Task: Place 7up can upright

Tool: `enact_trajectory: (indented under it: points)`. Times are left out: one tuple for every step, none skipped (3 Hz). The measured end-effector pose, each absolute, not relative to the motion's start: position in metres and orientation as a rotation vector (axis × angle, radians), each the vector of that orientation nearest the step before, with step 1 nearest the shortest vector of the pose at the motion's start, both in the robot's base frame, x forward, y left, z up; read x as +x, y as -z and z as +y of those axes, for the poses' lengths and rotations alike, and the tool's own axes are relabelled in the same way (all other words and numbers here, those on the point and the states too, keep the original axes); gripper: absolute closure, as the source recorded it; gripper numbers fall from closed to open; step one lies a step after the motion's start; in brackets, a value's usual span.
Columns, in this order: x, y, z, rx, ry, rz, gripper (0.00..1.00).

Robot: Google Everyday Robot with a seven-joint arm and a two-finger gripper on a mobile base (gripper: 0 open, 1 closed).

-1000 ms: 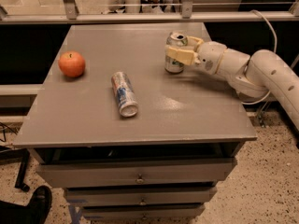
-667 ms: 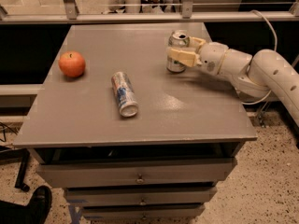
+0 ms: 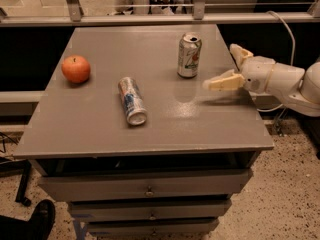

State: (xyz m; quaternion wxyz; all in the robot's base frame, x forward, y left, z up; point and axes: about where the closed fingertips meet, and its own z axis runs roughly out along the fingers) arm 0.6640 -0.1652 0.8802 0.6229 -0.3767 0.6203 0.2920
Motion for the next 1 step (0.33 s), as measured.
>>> enact_trajectory:
  points:
    - [0.6216, -0.8731, -0.2278, -0.812, -0.548, 1.505, 0.0]
